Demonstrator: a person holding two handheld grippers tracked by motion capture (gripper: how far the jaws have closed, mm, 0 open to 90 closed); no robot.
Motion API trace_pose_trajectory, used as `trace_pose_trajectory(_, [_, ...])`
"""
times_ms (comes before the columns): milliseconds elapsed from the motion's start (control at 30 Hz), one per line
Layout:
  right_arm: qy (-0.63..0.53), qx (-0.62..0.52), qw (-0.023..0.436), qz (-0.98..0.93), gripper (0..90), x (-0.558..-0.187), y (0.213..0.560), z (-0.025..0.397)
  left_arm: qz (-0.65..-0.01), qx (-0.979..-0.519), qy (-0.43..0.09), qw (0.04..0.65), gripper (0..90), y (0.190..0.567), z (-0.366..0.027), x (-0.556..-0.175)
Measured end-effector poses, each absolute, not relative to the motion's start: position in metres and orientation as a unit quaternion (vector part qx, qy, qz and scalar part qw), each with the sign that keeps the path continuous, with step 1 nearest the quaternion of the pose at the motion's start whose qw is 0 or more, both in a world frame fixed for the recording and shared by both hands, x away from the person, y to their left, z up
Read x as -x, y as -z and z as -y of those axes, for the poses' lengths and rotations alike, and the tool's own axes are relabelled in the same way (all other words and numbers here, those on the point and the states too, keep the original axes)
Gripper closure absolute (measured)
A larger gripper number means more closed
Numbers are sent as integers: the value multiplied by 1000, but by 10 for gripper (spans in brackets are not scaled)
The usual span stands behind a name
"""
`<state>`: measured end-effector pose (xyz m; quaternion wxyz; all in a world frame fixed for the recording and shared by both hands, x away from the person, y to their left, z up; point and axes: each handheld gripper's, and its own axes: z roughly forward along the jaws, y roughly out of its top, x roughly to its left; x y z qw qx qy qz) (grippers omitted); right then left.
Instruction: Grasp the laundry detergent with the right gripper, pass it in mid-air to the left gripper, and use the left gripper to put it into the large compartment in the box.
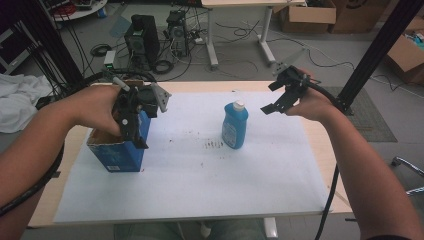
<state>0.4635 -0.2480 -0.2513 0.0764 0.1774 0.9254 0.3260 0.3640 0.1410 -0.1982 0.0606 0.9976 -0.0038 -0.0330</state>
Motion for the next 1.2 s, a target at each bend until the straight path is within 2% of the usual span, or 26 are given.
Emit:
trace_pose_trajectory(267, [-356, -227, 92, -902, 0, -431, 281, 281, 13, -997, 30, 71, 1, 199, -144, -361])
trace_pose_trajectory(500, [-379, -249, 91, -887, 0, -402, 313, 288, 21, -997, 29, 73, 1, 201, -142, -361])
trace_pose_trajectory(767, [-403, -268, 83, -871, 0, -390, 354, 268, 30, -996, 25, 77, 1, 199, -141, -355])
trace_pose_trajectory(1200, [-438, -297, 89, -844, 0, -404, 394, 232, 21, -997, 25, 77, 1, 199, -148, -346])
